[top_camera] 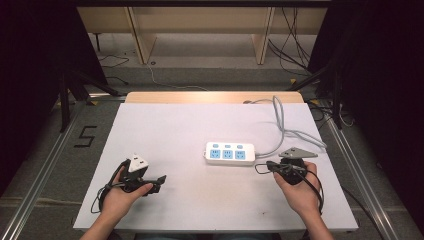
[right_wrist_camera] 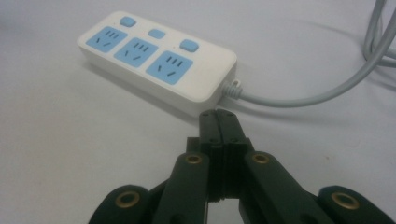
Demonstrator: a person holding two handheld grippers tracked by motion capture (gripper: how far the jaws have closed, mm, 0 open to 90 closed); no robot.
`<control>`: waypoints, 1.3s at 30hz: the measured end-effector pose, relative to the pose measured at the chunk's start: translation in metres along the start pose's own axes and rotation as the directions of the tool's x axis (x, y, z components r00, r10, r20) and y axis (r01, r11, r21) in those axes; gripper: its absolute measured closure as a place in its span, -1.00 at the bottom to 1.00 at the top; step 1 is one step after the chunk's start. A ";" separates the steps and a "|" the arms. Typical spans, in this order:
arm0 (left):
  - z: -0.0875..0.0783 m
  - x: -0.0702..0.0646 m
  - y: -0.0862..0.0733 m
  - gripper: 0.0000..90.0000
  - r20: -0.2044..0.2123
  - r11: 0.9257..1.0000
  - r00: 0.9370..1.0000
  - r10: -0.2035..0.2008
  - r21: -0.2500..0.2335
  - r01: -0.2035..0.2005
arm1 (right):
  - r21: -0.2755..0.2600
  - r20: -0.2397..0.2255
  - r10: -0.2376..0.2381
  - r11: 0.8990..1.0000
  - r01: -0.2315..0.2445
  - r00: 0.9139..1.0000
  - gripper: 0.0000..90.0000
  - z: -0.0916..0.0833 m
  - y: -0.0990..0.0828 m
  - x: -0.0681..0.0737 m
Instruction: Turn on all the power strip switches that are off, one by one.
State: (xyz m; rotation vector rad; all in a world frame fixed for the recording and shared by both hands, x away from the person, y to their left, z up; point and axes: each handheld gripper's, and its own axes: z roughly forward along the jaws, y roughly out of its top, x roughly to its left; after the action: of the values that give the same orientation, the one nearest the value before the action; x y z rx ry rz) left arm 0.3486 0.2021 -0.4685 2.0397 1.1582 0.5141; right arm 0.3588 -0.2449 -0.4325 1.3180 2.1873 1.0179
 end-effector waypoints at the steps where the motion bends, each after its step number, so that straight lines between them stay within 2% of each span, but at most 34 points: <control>1: 0.000 0.000 0.000 -0.50 0.000 1.000 1.000 0.000 0.000 0.000 | 0.005 -0.001 0.001 1.000 -0.001 1.000 1.00 0.002 0.005 -0.001; 12: 0.000 0.001 0.000 -0.49 -0.005 1.000 1.000 0.001 0.010 -0.001 | 0.056 0.004 0.005 0.998 -0.005 1.000 1.00 0.017 0.028 -0.001; 25: 0.000 0.001 0.000 -0.48 -0.006 1.000 1.000 -0.001 0.015 0.002 | 0.093 0.004 -0.004 0.996 0.004 1.000 1.00 0.031 0.049 0.001; 39: 0.001 0.001 0.000 -0.48 -0.004 1.000 1.000 -0.002 0.017 0.002 | 0.153 0.000 -0.017 0.988 0.017 1.000 1.00 0.055 0.073 0.003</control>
State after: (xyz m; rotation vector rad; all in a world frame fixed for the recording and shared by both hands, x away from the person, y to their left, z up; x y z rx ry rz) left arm 0.3493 0.2028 -0.4694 2.0526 1.1706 0.5086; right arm 0.4358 -0.1994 -0.4141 1.3624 2.3112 0.8568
